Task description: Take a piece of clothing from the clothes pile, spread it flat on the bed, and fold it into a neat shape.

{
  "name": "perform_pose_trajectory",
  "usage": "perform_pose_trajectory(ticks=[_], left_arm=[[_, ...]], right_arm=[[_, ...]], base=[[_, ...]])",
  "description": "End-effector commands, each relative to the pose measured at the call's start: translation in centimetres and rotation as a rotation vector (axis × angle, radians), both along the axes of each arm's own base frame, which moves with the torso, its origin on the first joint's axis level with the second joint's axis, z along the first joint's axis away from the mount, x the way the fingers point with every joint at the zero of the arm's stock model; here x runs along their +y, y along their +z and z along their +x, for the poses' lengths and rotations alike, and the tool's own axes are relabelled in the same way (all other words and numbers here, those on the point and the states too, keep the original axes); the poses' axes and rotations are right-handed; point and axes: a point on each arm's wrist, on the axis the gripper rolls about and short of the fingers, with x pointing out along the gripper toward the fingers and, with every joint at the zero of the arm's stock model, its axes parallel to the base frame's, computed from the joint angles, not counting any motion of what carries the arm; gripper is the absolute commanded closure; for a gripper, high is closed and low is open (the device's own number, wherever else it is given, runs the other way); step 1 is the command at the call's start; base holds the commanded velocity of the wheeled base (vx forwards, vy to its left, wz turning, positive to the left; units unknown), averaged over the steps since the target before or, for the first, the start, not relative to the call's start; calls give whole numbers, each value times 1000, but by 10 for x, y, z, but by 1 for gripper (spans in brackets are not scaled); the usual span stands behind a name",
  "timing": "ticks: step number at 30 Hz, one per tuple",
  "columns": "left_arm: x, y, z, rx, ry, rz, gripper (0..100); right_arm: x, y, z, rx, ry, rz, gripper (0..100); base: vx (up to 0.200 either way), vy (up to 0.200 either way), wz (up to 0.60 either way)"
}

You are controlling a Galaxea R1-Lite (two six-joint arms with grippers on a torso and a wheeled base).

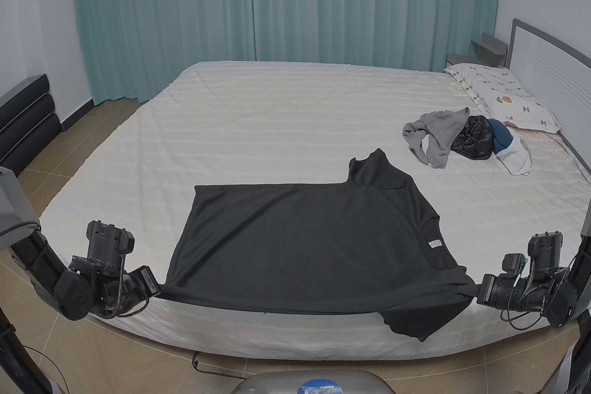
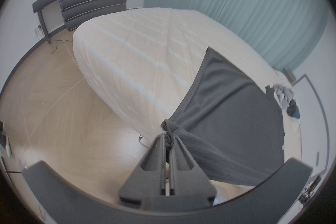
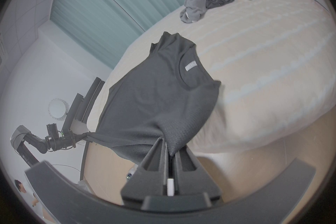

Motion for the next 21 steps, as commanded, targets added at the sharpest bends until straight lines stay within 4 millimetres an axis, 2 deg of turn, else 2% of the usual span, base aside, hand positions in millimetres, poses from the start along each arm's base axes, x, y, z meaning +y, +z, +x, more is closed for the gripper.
perform_pose_trajectory(ticks=[1, 5, 6, 9, 10, 12, 18, 21], left_arm=[[-2, 10, 25, -78, 45, -45, 100], [-3, 11, 40, -106, 70, -64, 100], [-2, 11, 48, -117, 90, -78, 100], [-1, 11, 58, -115, 114, -92, 100], [-1, 11, 58, -115, 114, -92, 100], [-2, 12, 68, -107, 135, -106, 100], [-3, 12, 78, -84, 141, -114, 100], [-4, 8, 84, -69, 140, -113, 100]], right_arm=[[0, 5, 23, -66, 1, 2, 100], [0, 9, 42, -90, -7, 9, 100], [0, 11, 52, -85, -12, 18, 100], [0, 16, 68, -57, -25, 37, 100], [0, 16, 68, -57, -25, 37, 100], [1, 20, 85, -21, -32, 49, 100], [1, 29, 112, 24, -56, 87, 100], [1, 26, 122, 66, -58, 92, 100]], base=[[0, 0, 0], [0, 0, 0], [0, 0, 0], [0, 0, 0], [0, 0, 0], [0, 0, 0], [0, 0, 0], [0, 0, 0]])
